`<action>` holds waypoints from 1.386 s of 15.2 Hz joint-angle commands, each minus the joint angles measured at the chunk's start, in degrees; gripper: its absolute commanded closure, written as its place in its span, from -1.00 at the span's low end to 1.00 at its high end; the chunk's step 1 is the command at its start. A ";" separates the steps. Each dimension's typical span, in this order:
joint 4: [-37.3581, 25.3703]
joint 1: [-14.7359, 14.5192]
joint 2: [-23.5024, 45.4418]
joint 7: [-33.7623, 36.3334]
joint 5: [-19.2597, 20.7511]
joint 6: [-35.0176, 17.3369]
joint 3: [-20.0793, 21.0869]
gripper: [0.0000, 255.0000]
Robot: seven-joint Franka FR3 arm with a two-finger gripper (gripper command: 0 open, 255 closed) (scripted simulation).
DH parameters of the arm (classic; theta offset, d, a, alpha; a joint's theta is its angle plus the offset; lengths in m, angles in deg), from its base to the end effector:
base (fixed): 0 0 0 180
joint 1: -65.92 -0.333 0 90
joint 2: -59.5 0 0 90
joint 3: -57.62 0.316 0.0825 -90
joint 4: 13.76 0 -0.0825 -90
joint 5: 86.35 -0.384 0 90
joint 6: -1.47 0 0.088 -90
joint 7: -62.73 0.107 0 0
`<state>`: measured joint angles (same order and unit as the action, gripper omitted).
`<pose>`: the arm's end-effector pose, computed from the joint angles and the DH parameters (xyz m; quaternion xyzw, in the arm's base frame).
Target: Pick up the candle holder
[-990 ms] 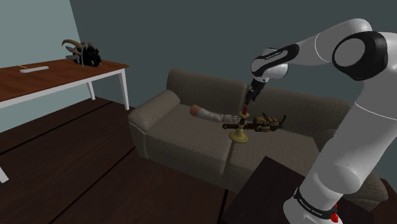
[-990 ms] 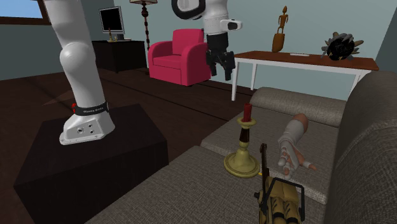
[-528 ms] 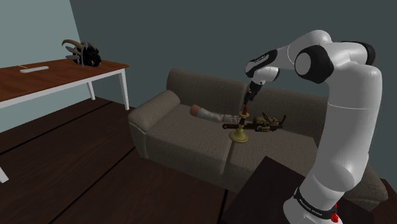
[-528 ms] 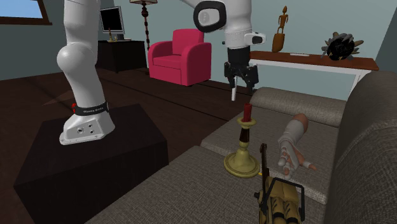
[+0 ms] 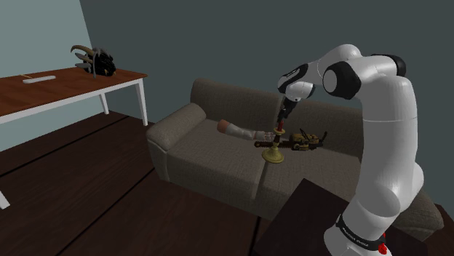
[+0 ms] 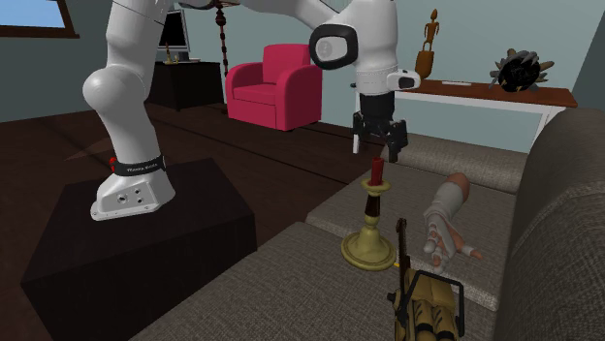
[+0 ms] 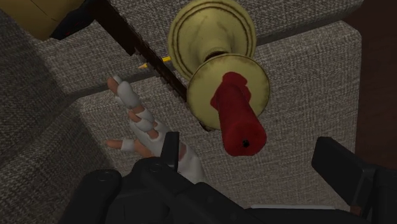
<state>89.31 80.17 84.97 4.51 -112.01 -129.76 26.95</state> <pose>0.4929 -0.4343 0.3413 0.9957 0.0057 0.0921 0.0079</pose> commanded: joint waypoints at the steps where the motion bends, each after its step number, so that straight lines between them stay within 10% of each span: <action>1: 0.25 0.35 0.95 -0.63 -0.80 -1.06 0.44 -1.00; 4: 0.53 0.57 1.61 -1.09 -1.38 -1.91 0.79 -1.00; 5: 0.52 0.59 1.57 -1.10 -1.36 -1.87 0.76 1.00; 21: -0.98 -0.33 -1.20 0.89 1.12 1.95 -0.62 1.00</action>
<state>88.85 79.89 84.15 5.12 -111.28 -128.60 26.54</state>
